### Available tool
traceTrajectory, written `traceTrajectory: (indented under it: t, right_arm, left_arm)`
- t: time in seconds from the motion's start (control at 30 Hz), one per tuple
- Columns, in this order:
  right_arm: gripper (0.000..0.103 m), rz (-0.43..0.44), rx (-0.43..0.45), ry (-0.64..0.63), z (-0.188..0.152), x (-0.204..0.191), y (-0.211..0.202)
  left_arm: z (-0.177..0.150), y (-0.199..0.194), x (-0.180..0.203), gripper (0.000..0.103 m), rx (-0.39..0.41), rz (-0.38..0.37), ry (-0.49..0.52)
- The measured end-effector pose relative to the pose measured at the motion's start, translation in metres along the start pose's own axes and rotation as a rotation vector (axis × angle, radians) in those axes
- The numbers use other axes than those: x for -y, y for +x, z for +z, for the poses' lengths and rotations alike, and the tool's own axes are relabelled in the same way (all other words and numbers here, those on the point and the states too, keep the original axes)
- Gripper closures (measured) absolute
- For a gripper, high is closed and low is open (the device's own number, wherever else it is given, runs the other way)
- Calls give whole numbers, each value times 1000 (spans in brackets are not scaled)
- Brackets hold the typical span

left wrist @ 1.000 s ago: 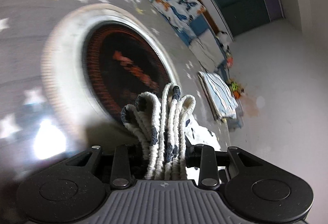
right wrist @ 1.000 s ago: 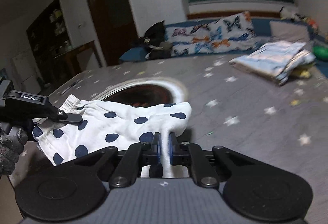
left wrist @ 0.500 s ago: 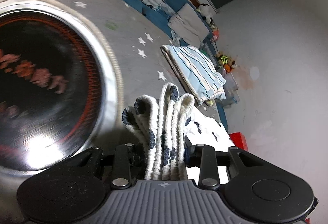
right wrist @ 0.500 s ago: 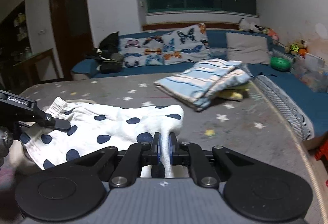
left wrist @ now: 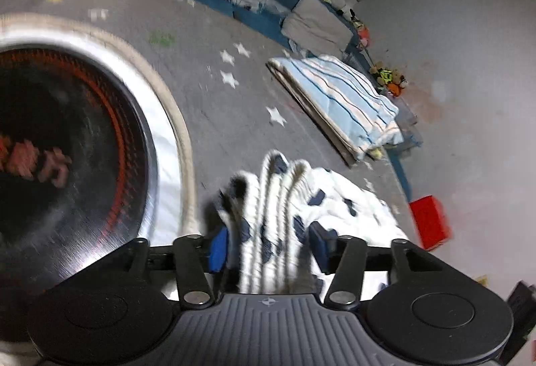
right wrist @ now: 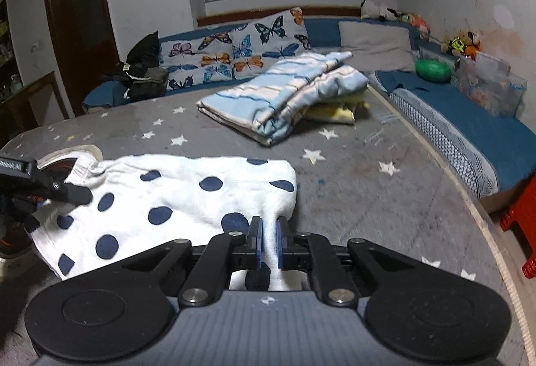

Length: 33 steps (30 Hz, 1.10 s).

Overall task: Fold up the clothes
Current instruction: 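Lower the folded pants onto the table and open the left gripper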

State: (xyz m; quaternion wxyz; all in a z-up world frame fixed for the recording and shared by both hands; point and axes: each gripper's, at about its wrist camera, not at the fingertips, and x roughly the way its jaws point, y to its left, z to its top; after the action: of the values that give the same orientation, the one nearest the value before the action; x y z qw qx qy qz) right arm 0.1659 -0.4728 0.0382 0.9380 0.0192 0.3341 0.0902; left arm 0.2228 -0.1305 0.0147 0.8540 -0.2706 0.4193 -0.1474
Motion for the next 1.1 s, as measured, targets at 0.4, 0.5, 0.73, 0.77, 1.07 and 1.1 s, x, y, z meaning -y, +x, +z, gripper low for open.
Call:
traceTrajectory:
  t: [0.4,0.5,0.73,0.77,1.07,1.1]
  right_arm:
    - [70,3,35,-29,12,-10,-11]
    - [68,22,27,-51,14,-17,-6]
    - [63,24,-9,-73,17,-25,16]
    - [62,21,-18,-75,16,-25,20]
    - [44,41,-5,-99,13,-36,0]
    - [40,46,-5,-106,12,-40,-4]
  left_arm:
    - [20,-6,19,38,89,76,126]
    - [22,3,20,38,84,104,164]
    - [26,19,8,37,58,142,158]
    - [26,19,6,36,56,142,151]
    - [18,-3,13,36,78,118,183]
    - [15,-7,15,35,78,119,192]
